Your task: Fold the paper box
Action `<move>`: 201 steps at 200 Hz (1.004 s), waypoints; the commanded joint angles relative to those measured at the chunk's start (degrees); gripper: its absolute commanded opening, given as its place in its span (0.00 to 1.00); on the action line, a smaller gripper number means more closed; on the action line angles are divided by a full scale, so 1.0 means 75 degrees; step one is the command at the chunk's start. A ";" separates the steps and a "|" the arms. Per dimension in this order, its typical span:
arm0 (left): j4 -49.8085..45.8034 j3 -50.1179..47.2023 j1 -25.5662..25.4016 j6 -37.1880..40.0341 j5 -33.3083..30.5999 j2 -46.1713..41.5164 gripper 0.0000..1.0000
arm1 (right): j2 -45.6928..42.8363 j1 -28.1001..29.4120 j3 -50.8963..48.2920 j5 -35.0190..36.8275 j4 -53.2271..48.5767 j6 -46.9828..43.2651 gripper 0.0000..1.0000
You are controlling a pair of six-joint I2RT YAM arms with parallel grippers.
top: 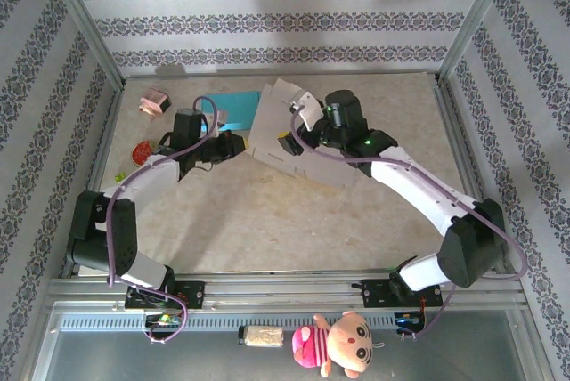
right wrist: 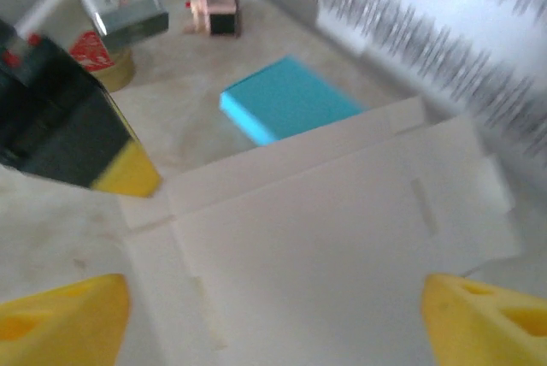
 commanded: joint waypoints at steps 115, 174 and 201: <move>-0.2757 0.1592 -0.0523 0.3718 -0.0824 -0.0123 0.00 | 0.5937 -0.0577 0.8426 -0.2965 -0.6100 -0.9275 0.90; -0.3593 0.2380 -0.0605 0.4445 -0.1718 -0.0065 0.00 | 0.7213 -0.0457 1.0632 -0.3374 -0.7968 -0.9770 0.86; -0.3946 0.2749 -0.0620 0.4767 -0.1762 0.0018 0.00 | 0.7281 -0.0416 1.0574 -0.3051 -0.8081 -0.9804 0.84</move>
